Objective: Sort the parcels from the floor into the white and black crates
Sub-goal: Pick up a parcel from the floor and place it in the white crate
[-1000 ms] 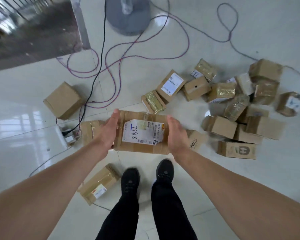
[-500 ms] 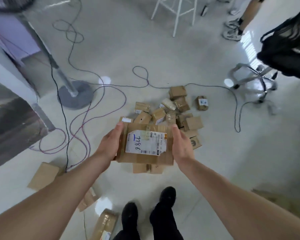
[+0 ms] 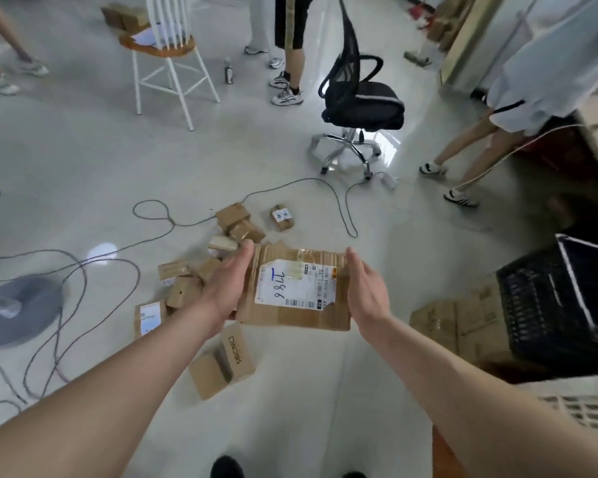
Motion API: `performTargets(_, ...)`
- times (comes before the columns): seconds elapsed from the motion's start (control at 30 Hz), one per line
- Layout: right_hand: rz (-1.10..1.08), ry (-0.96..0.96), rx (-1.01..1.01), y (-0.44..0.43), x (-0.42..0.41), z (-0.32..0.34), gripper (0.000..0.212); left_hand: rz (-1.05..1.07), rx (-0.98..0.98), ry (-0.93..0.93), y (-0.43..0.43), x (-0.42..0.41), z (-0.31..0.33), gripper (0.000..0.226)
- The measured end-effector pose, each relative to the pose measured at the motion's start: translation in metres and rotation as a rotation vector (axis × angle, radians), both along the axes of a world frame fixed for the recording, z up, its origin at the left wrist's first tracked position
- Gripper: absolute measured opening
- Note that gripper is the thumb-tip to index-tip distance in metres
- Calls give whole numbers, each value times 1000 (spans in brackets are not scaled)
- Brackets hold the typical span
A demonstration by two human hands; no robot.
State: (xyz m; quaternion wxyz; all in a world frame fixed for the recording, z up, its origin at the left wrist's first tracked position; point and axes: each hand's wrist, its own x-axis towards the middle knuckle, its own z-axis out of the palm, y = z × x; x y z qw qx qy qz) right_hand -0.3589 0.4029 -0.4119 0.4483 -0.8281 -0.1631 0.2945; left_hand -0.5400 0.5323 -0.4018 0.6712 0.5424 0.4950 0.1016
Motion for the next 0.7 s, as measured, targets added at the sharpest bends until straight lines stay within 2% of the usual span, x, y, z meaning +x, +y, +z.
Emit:
performTargets(0.23,-206,-35,41,-119,95,24,61,-257,78,-4,-93,127,33,93)
performTargets(0.37,-303,-59,36,-191,146,42,81,-366,98,-29,-151,203,46,68)
performTargets(0.43,-367,-60,37,-227,171,52,79,-410,84,-27,-181,239,50,59)
performTargets(0.5,-440,-57,35,-262,193,60,72,-470,74,-21,-208,273,53,61)
performTargets(0.6,-534,-37,46,-310,219,66,86,-552,63,-28,-245,320,54,65)
performTargets(0.7,-643,-40,49,-353,237,65,91,-645,52,-57,-279,360,55,62)
